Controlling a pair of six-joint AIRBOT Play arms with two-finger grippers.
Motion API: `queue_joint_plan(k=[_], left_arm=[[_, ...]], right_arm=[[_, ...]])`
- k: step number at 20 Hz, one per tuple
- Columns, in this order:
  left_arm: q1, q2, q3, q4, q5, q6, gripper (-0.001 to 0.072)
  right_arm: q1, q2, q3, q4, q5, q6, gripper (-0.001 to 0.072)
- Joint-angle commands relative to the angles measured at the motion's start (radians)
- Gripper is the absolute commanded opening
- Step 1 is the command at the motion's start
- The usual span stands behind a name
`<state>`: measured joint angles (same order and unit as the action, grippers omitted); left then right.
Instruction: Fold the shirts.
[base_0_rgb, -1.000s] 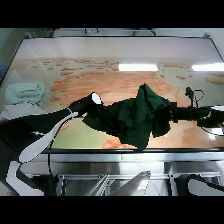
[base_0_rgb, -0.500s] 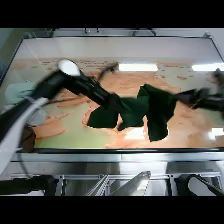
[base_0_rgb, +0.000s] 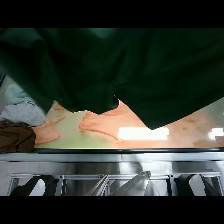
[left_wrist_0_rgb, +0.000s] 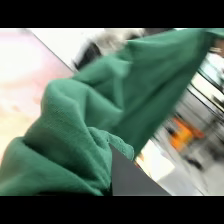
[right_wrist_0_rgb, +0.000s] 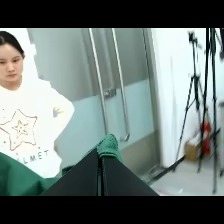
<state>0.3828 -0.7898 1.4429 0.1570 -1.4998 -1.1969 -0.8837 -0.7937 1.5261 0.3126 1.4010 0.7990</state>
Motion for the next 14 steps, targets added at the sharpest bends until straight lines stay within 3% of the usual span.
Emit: queue_joint_plan(k=[1,4,8,11,13,14], left_arm=[[0.249,0.094,-0.084,-0.151,-0.148,-0.045,0.0035],[0.224,0.077,-0.268,-0.157,-0.195,-0.045,0.0035],[0.002,-0.075,-0.518,-0.06,-0.121,-0.001,0.0036],[-0.163,-0.358,-0.62,0.064,-0.027,0.022,0.0035],[-0.21,-0.606,-0.633,0.053,-0.026,0.165,0.0037],[-0.214,-0.735,-0.608,0.051,-0.034,0.209,0.0084]], right_arm=[[-0.014,0.016,0.206,-0.092,-0.061,0.048,0.0014],[-0.009,0.035,0.194,-0.325,-0.065,0.124,0.0015],[0.158,-0.031,-0.014,-0.521,-0.093,0.148,0.0015],[0.412,-0.189,-0.261,-0.759,-0.264,0.148,0.0016],[0.549,-0.361,-0.4,-0.853,-0.456,0.147,0.0015],[0.59,-0.461,-0.438,-0.863,-0.55,0.148,0.0015]])
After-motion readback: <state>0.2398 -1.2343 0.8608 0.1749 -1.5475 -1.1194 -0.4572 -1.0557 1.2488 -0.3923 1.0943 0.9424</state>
